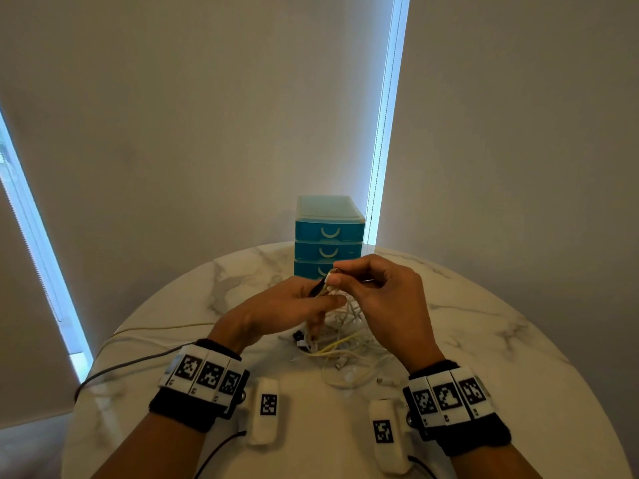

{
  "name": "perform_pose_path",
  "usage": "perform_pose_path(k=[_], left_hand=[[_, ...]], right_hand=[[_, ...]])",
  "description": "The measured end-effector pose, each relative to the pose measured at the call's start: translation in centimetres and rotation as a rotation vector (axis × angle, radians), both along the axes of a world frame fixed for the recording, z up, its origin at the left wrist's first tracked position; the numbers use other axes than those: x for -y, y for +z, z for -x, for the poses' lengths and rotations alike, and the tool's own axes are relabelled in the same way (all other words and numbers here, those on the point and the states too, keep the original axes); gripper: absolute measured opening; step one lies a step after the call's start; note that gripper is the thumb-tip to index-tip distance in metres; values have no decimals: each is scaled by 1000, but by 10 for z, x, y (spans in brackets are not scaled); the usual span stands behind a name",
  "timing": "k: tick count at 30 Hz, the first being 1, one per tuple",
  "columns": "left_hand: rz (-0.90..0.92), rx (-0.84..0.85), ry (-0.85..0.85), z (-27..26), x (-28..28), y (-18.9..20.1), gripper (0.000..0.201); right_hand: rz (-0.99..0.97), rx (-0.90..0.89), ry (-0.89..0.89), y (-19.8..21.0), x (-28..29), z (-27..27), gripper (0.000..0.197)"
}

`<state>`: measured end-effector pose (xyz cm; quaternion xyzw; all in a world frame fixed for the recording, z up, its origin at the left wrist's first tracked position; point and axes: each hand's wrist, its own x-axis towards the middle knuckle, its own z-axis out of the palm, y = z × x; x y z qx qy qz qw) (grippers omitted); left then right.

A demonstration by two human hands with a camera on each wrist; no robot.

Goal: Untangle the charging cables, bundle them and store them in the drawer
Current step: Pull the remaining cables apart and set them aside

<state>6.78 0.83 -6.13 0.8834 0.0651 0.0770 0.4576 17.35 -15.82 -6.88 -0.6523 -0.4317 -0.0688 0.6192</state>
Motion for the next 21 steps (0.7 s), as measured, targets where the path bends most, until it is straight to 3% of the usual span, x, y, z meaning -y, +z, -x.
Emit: perform_pose_path(k=[5, 10, 13, 17, 19, 21], left_hand=[[334, 188, 206, 0, 7, 9, 32], [406, 523, 500, 2, -6, 14, 39], [434, 599, 553, 2, -12, 14, 49], [508, 578, 542, 3, -9, 17, 52], [533, 510, 473, 4, -8, 18, 43], [449, 376, 394, 5, -7, 17, 25]], right_hand=[[-72, -108, 59, -1, -3, 2, 35], [196, -107, -62, -18, -2, -16, 16], [335, -92, -31, -24, 0, -21, 26], [366, -138, -16, -26, -1, -22, 28], [369, -154, -26, -27, -2, -21, 27], [370, -171, -52, -27, -2, -22, 26]])
